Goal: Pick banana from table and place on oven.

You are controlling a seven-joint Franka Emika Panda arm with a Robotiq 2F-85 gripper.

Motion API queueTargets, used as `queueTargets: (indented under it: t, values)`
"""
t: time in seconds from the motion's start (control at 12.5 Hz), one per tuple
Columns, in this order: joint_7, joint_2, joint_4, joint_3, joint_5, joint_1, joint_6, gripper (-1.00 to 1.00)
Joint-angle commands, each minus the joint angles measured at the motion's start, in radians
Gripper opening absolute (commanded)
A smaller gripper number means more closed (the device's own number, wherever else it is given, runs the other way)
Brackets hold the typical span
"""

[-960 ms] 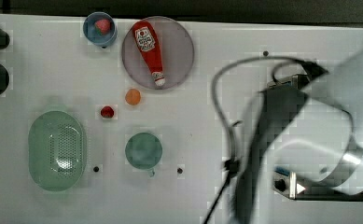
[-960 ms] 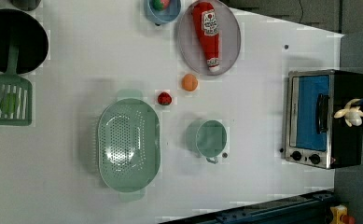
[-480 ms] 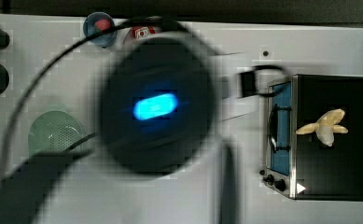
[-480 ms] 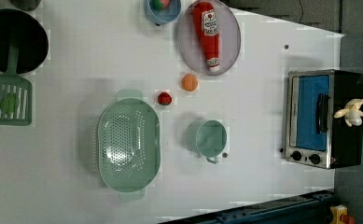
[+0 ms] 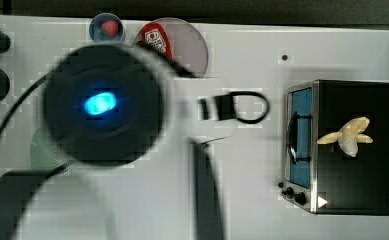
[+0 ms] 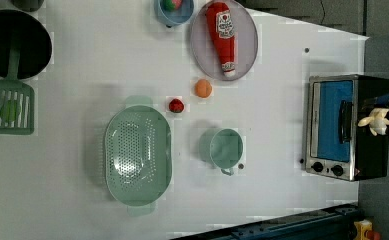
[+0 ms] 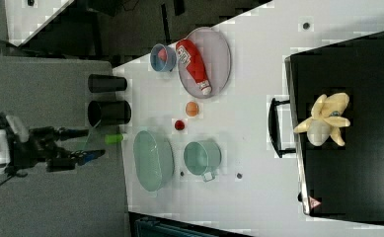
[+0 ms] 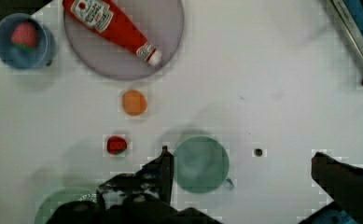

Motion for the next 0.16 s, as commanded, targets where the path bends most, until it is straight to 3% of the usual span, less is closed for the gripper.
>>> queueTargets:
  t: [0.08, 0.16]
  values:
    - [0.081, 0.032, 0.016, -0.026, -0.018, -0.069, 0.000, 1.00]
    - [0.081, 0.034, 0.016, -0.026, -0.018, -0.069, 0.000, 1.00]
